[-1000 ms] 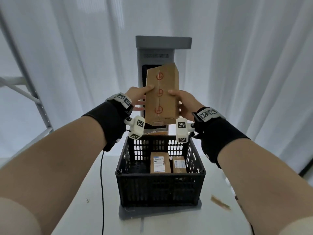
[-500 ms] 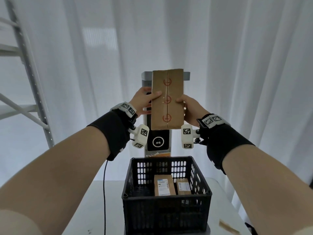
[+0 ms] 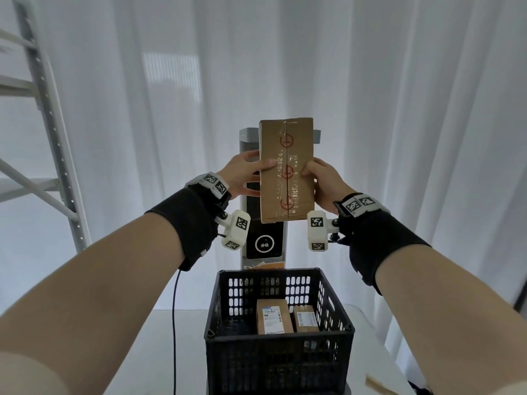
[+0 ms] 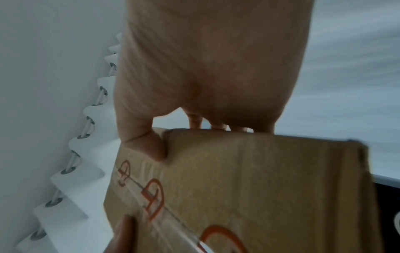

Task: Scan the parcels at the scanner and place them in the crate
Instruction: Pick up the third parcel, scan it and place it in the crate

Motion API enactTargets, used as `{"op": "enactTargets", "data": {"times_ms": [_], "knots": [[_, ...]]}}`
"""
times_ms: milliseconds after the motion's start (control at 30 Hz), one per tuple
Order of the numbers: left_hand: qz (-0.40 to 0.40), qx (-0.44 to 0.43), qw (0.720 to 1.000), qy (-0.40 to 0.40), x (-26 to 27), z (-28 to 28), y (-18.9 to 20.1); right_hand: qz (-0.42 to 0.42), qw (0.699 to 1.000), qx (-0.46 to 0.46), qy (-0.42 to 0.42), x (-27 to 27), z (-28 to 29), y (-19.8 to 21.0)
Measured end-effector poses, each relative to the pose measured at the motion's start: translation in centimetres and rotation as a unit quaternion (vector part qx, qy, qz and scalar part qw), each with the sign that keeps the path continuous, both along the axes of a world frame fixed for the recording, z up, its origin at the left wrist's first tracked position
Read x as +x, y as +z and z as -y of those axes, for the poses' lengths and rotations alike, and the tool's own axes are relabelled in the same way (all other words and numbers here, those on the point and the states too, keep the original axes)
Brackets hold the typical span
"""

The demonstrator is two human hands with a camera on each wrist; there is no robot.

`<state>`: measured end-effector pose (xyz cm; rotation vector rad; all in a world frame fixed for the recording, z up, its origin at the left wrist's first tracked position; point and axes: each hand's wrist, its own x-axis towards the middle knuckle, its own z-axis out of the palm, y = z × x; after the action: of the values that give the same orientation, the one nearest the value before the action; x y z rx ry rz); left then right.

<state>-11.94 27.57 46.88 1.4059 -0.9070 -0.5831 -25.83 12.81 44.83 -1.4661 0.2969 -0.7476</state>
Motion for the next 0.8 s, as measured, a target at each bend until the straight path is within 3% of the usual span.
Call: {"op": "enactTargets", "data": {"times_ms": [433, 633, 800], "knots": [[-0.009, -0.001, 1.000, 0.016, 0.7, -0.5, -0.4, -0.021, 0.999, -0.009, -0.039, 0.7, -0.8, 0.1], [0.021, -0.015, 0.993, 0.113, 1.2, 0.2, -1.4, -0.060, 0.968, -0.140, -0.202, 2.1, -1.3, -0.2], [0.011, -0.014, 0.995, 0.098, 1.4, 0.5, -1.5, -0.063, 0.949, -0.172, -0.255, 2.7, -1.7, 0.0]]}}
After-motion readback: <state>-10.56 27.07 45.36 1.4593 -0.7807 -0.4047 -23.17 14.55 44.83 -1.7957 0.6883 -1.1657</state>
